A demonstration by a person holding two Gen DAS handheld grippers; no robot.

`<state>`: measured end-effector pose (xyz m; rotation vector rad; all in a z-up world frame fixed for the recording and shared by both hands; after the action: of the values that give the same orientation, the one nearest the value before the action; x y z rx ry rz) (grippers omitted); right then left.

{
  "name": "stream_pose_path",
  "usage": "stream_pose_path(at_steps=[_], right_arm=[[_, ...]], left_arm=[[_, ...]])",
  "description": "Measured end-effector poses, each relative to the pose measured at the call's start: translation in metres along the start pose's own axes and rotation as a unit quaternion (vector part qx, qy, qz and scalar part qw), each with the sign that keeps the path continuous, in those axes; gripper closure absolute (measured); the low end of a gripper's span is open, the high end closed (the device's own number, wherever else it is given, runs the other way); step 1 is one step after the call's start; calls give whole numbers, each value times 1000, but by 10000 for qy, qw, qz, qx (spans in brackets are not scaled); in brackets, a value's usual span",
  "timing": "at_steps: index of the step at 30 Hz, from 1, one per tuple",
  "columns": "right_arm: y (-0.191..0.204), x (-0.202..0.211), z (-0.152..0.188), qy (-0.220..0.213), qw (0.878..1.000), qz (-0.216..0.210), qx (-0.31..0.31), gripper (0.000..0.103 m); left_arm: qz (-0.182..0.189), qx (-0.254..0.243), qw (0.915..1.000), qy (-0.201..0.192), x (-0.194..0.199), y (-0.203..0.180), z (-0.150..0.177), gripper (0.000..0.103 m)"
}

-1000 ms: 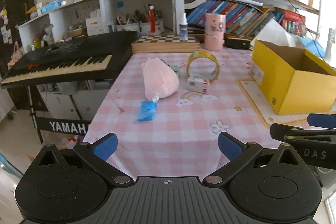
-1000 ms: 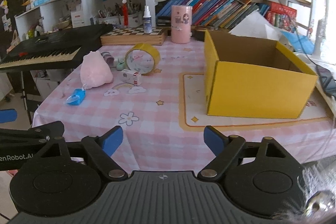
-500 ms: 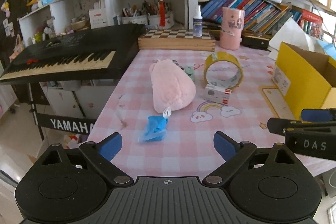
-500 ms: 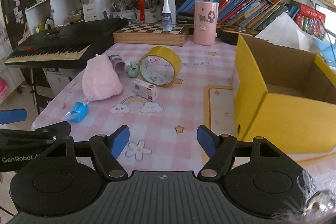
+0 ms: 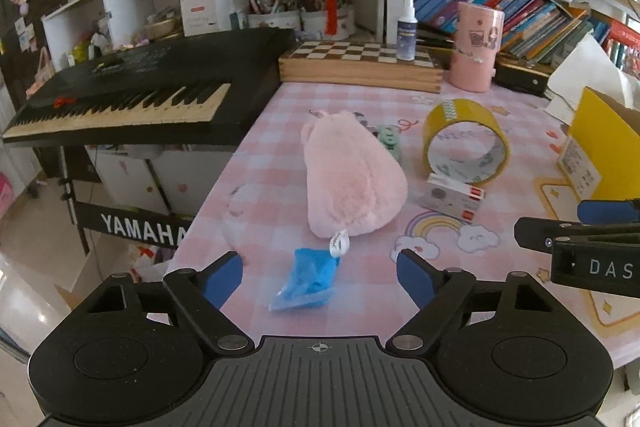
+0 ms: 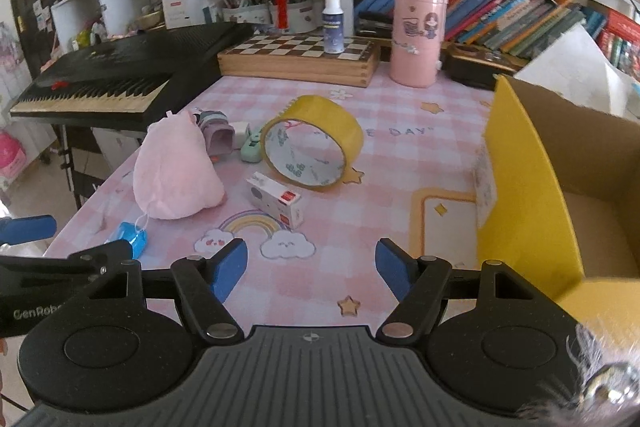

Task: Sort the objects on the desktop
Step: 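Grasp the blue plastic bag with the left tool while the right tool grasps the white box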

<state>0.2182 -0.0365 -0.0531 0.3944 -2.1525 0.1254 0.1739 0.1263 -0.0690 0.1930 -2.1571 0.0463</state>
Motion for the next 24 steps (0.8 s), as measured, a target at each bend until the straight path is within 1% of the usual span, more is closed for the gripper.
stream_pose_path(at_steps=[2, 6, 8, 12, 14, 16, 21, 24], right_arm=[[1, -7, -5, 58, 10000, -28, 68, 33], [3, -21, -15, 149, 9998, -86, 141, 33], [4, -28, -21, 173, 9997, -80, 168, 33], [7, -45, -33, 201, 9993, -54, 294, 34], [11, -56, -39, 277, 9986, -20, 457, 37], [13, -66, -43, 315, 9979, -24, 569, 38], [19, -91, -48, 516, 9953, -39, 813, 46], [21, -100, -50, 563, 9943, -85, 904, 53]], left_arm=[[-11, -8, 9999, 101, -8, 0, -2, 23], [-9, -52, 9997, 259, -21, 1, -5, 29], [15, -63, 9994, 337, -28, 2, -6, 36], [73, -37, 9986, 520, -42, 5, -8, 43], [98, -35, 9981, 606, -48, 6, -9, 49], [135, -9, 9978, 655, -52, 7, -9, 52], [184, -43, 9978, 628, -56, 5, -12, 57], [171, -22, 9979, 624, -55, 6, -11, 62]])
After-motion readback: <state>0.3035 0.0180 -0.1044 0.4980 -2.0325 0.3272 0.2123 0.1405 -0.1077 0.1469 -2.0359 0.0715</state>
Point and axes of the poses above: each gripper's, at about its wrist camera, not at the fingertips, and x roughly against the way its jaws point, y to its left, z to its underside, the point moved 3 cm from there along -x, roughly the way its jaws point, and after that the axes turned 14 degrees about y, right-handed, at the moved point
